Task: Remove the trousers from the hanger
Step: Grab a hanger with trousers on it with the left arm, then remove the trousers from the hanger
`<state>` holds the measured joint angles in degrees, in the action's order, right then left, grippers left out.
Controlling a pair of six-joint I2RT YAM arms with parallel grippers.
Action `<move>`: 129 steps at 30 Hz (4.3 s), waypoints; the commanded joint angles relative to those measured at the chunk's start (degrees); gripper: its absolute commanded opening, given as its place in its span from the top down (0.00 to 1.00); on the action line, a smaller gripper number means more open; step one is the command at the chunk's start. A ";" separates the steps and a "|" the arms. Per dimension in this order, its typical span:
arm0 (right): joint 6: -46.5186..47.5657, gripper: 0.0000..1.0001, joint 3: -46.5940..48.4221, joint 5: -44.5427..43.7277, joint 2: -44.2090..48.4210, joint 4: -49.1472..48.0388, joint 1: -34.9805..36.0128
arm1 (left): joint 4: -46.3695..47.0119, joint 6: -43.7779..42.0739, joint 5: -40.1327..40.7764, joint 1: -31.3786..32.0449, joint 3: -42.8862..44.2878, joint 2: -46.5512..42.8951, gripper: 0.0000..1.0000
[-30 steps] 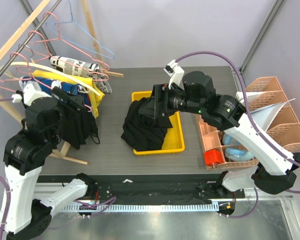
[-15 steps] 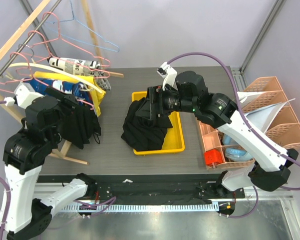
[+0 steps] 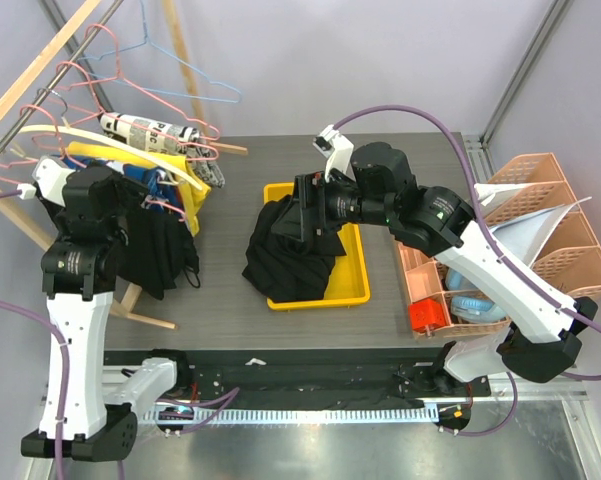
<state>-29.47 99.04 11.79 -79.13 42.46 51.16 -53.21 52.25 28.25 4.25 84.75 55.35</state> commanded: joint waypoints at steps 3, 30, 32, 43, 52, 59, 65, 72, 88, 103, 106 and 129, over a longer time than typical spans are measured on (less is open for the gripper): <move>1.17 0.20 0.01 0.51 0.56 -2.29 0.08 | 7.59 -0.04 -6.10 -3.98 -0.46 -0.33 0.42; 1.44 0.20 5.02 4.73 -4.98 -1.94 0.08 | 29.03 -15.58 -5.75 -7.77 -10.74 -10.97 1.00; 0.91 0.19 5.28 5.26 -5.77 -1.85 0.08 | 32.02 -18.92 -5.84 -7.68 -10.75 -10.88 1.00; 0.47 0.20 6.34 6.58 -7.44 -0.36 0.08 | 48.81 -37.21 -9.78 -7.77 -18.21 -12.55 1.00; 7.23 0.19 7.65 6.84 -9.11 -0.09 0.08 | 31.88 -26.43 -14.89 -7.77 -9.55 -16.77 1.00; 18.12 0.14 5.46 11.77 -7.62 -3.34 3.59 | 9.02 -11.04 -22.79 -7.77 4.70 -15.63 1.00; 21.38 0.07 -4.37 0.17 -1.56 -16.25 15.10 | -4.17 -2.60 -27.98 -7.68 13.59 -15.01 1.00; 24.82 0.06 -8.60 -14.66 0.38 -23.20 32.06 | -5.94 5.31 -34.66 -7.68 17.90 -14.75 1.00; 32.98 0.15 -8.86 -34.23 -3.67 -25.49 40.60 | -7.44 10.42 -44.15 -7.59 19.31 -15.54 1.00; 32.37 0.11 -8.52 -21.28 0.03 -21.45 40.60 | -5.15 11.56 -47.41 -6.98 18.61 -15.80 1.00; 32.03 0.11 -8.52 -18.91 0.82 -19.87 39.81 | -5.15 11.47 -47.50 -6.80 18.52 -15.89 1.00; 41.94 0.26 -9.34 -42.46 -9.18 -50.64 39.81 | -5.41 17.36 -50.14 -6.54 17.29 -17.21 1.00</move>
<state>8.16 84.36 -25.93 -85.14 5.39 91.13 -63.00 67.72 -19.27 -2.57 101.84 39.03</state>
